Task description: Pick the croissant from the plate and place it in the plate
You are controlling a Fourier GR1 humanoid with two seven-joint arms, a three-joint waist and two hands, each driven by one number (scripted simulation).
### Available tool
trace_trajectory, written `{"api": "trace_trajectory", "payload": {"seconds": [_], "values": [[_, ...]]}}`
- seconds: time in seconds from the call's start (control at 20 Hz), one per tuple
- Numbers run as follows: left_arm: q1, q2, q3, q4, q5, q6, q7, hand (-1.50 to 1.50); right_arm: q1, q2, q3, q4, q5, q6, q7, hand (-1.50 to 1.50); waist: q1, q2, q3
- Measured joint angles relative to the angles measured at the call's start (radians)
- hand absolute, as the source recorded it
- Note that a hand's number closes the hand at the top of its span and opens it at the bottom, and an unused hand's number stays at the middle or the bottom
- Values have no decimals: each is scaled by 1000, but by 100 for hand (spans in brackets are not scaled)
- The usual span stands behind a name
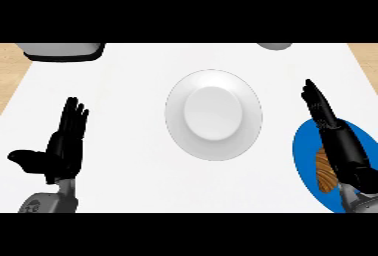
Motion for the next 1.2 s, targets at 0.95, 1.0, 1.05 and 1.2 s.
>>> {"api": "trace_trajectory", "payload": {"seconds": [0.95, 1.0, 1.05, 1.2], "values": [[54, 63, -111, 42, -124, 24, 242, 0, 222, -9, -290, 258, -154, 156, -410, -150, -34, -13, 5], [51, 59, -118, 41, -131, 27, 247, 0, 238, -16, -290, 290, -151, 201, -467, -150, -27, -12, 4], [46, 65, -121, 38, -134, 21, 261, 0, 251, -35, -291, 313, -142, 237, -506, -150, -23, -12, 4], [41, 64, -133, 13, -145, 22, 289, 0, 274, -99, -286, 370, -65, 277, -573, -150, -10, -13, 1]]}}
